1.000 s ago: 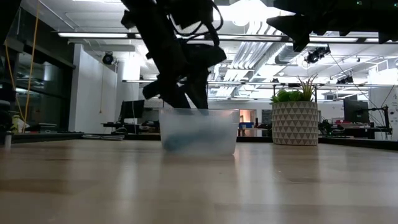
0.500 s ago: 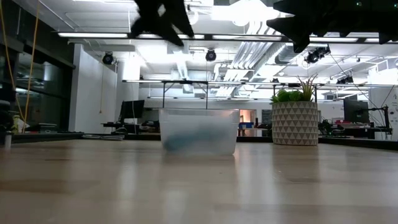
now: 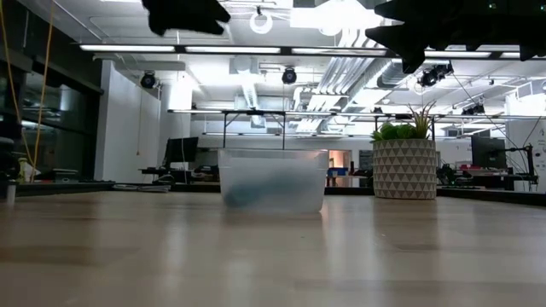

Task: Pick and place USB-C Cables
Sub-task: Put the white charger cable into the transparent bin

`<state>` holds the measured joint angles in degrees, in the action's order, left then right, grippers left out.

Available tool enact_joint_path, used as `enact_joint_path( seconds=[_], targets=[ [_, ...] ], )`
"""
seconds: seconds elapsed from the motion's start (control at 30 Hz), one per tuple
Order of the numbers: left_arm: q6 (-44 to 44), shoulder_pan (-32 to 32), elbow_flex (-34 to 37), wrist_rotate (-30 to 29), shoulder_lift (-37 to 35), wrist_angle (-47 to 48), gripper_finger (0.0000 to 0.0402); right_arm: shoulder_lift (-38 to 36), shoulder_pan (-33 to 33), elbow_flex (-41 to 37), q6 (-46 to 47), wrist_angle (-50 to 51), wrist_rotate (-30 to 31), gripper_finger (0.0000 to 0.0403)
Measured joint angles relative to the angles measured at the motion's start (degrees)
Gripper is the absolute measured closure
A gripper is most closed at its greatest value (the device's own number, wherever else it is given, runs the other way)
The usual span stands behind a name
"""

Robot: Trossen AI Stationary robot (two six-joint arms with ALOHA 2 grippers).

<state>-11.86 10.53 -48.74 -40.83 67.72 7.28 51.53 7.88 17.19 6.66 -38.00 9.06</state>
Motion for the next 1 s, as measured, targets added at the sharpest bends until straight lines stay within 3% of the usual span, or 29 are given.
enact_joint_path(
  seconds=[0.17, 0.27, 0.33, 0.43, 0.57, 0.8, 1.0],
  targets=[
    [3.71, -9.72, 13.48, 9.65, -4.14, -15.46, 0.0227, 0.45, 0.0, 0.0, 0.0, -0.29, 0.02, 0.0208],
    [6.11, -16.97, 16.34, 11.18, -5.33, -13.38, 0.0227, 0.8, -0.04, 0.0, -0.11, -0.47, 0.5, 0.0208],
    [8.45, -21.53, 15.99, 9.02, -5.32, -8.71, 0.0227, 1.12, -0.06, 0.0, -0.45, -0.96, 1.51, 0.0208],
    [8.51, -27.36, 12.55, 4.46, -3.56, -1.09, 0.0227, 1.2, -0.13, 0.0, -0.6, -0.8, 3.8, 0.0208],
    [2.06, -35.01, 4.99, 1.75, 1.79, 11.91, 0.0227, 1.2, -0.29, 0.0, -0.9, -0.81, 4.95, 0.0208],
    [-10.59, -48.13, -11.24, 1.59, 18.92, 38.7, 0.023, 1.22, -0.76, 0.0, -0.04, -0.29, 4.48, 0.0208],
    [-17.11, -54.31, -14.09, 1.68, 27.69, 40.71, 0.0238, 1.31, -0.76, 0.0, -0.03, 0.47, 4.48, 0.0208]
  ],
)
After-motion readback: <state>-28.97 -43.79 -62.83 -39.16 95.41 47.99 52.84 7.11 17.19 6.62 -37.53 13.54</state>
